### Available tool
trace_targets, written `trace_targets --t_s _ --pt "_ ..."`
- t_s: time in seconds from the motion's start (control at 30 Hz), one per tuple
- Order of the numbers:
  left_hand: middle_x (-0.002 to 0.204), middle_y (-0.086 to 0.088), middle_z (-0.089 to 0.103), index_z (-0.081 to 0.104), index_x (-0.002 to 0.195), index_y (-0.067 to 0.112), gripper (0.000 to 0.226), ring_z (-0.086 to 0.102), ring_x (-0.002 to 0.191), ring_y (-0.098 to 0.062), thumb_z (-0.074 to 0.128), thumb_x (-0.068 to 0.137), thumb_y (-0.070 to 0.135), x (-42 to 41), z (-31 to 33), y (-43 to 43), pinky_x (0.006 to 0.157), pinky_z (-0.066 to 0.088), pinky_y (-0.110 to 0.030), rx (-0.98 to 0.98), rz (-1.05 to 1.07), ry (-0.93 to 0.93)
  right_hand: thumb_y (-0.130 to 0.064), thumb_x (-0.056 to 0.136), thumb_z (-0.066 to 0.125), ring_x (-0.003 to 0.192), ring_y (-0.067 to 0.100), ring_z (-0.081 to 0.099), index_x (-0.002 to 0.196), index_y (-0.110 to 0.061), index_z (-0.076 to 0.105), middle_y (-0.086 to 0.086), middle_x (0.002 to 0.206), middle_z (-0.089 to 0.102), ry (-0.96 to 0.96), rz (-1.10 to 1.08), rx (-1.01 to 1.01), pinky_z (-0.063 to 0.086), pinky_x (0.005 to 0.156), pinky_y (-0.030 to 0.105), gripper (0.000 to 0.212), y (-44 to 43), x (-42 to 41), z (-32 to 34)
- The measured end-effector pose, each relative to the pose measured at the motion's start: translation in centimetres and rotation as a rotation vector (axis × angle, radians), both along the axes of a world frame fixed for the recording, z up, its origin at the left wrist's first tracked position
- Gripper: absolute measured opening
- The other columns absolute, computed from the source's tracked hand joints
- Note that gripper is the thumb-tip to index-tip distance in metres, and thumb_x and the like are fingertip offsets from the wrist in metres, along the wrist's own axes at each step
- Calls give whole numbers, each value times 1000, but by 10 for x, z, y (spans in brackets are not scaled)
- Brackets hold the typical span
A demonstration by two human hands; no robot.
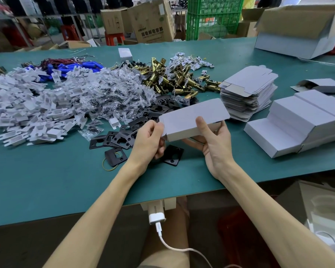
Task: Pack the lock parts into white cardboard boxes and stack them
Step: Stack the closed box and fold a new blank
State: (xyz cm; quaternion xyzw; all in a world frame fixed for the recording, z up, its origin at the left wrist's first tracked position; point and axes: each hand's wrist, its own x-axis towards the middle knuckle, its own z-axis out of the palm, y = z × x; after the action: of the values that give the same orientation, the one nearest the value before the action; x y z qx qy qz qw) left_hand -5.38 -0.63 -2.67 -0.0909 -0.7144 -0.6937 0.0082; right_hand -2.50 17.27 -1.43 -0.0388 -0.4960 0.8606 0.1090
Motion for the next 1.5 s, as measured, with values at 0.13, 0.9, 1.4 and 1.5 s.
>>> trace_targets --t_s 0.13,0.9,1.4,1.5 --pt "54 6 42 40 83 16 28 37 40 -11 48 110 23 -1 1 -1 39 26 -20 26 24 15 -30 69 85 108 37 71 96 -11 61 18 111 71 -46 40 -3 63 75 50 41 0 1 1" --pt "55 1 36 41 78 15 35 28 38 -11 54 109 23 -5 -3 -4 40 22 -17 141 64 8 -25 68 82 99 40 74 55 -18 59 17 99 75 -37 102 -14 64 73 47 28 -2 7 8" --pt "52 4 32 41 74 14 40 27 36 -11 57 108 27 -3 -3 -4 39 22 -16 131 79 -4 -38 79 73 103 37 73 83 -6 57 9 104 77 -14 111 -9 64 74 42 36 -1 6 8" --pt "53 4 32 42 76 13 38 27 36 -11 57 108 27 -2 -3 -4 39 22 -16 129 64 2 -38 73 78 101 40 73 72 -12 56 8 101 77 -7 91 4 64 76 46 34 -2 6 7"
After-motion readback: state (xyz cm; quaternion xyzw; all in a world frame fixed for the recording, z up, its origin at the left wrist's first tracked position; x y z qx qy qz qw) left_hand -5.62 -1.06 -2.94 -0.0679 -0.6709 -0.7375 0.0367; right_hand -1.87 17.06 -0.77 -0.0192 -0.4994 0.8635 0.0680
